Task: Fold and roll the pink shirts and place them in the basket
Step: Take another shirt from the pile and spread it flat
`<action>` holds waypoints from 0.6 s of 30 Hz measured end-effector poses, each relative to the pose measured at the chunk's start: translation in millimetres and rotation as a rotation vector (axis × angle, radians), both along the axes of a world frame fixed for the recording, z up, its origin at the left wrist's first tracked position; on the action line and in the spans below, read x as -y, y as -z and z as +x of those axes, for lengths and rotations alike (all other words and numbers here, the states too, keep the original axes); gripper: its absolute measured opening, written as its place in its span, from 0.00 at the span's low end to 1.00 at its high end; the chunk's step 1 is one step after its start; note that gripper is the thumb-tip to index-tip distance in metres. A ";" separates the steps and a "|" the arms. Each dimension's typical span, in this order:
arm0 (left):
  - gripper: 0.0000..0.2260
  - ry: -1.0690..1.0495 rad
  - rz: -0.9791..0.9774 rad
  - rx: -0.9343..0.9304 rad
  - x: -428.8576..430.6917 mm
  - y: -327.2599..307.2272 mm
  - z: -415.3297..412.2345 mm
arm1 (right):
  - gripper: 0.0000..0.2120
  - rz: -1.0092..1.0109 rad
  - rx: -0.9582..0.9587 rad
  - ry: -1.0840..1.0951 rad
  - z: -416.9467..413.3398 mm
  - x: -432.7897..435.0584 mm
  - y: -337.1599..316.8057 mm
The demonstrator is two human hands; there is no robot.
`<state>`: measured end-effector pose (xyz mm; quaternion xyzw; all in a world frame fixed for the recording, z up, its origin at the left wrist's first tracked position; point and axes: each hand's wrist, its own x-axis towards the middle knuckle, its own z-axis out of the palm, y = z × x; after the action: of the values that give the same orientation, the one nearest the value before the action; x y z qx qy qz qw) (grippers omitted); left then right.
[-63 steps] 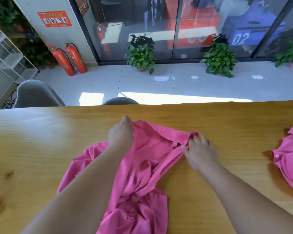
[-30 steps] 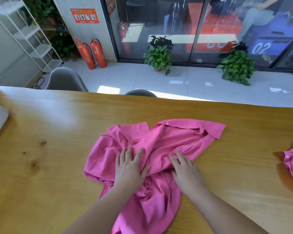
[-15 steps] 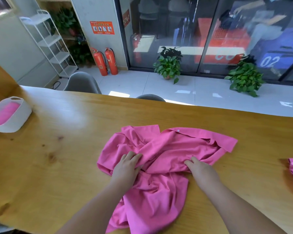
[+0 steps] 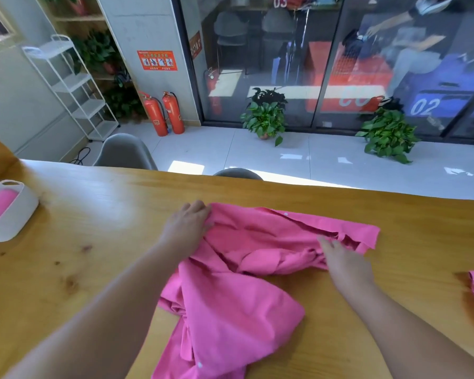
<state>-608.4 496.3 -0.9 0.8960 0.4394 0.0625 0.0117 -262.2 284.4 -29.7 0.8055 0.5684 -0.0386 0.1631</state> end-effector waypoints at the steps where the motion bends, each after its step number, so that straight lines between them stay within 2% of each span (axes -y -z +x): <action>1: 0.21 -0.017 0.062 -0.033 -19.1 -11.4 0.5 | 0.37 0.036 -0.001 0.043 13.3 -10.4 -13.9; 5: 0.29 -0.148 0.296 -0.153 -78.0 -58.2 12.0 | 0.28 0.300 -0.061 0.260 71.5 -48.4 -52.6; 7: 0.34 -0.225 0.237 -0.159 -79.9 -67.3 27.5 | 0.25 0.416 -0.046 0.318 86.6 -62.9 -53.4; 9: 0.35 -0.241 0.150 -0.085 -60.3 -55.9 51.4 | 0.22 0.459 -0.019 0.272 81.8 -71.3 -41.8; 12: 0.32 -0.159 0.008 -0.002 10.4 -8.0 86.1 | 0.26 0.331 -0.087 0.116 45.1 -66.8 -10.1; 15: 0.37 -0.091 -0.271 -0.134 92.6 53.6 91.1 | 0.36 0.099 -0.226 -0.107 -1.9 -45.9 28.6; 18: 0.41 0.004 -0.449 -0.251 126.9 93.6 65.1 | 0.40 -0.056 -0.311 -0.153 -26.7 -26.4 55.0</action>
<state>-543.3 369.5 -94.6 0.8727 0.4384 -0.1481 0.1557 -288.9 310.8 -84.8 0.7394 0.6450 -0.1661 0.0980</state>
